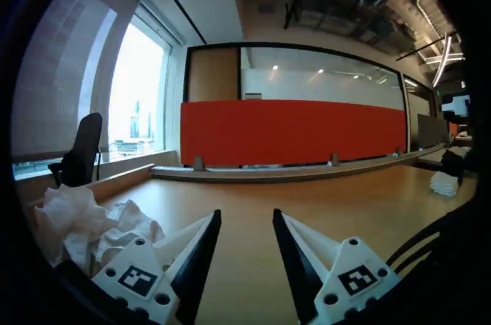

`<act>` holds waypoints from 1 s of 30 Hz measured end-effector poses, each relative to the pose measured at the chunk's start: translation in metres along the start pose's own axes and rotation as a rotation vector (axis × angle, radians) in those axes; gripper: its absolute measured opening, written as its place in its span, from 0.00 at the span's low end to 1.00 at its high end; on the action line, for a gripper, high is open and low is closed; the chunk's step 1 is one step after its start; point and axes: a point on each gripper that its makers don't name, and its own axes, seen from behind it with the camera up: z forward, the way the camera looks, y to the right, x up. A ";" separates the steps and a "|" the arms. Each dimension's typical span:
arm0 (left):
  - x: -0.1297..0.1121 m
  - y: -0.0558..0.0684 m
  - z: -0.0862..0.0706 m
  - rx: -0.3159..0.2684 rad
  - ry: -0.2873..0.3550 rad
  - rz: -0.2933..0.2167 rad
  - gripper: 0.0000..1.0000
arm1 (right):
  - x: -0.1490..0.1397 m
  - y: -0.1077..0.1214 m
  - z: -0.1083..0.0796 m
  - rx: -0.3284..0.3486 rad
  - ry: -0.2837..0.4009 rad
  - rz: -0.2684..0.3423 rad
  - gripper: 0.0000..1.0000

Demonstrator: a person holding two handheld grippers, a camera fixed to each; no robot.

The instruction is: Fold towel

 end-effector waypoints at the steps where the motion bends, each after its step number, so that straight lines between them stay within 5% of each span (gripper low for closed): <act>1: 0.000 0.000 0.000 0.000 0.000 0.000 0.61 | -0.002 0.002 0.000 0.000 0.002 0.006 0.96; 30: -0.003 0.002 0.001 0.000 0.001 -0.001 0.61 | -0.108 0.018 -0.001 0.021 -0.012 0.101 0.99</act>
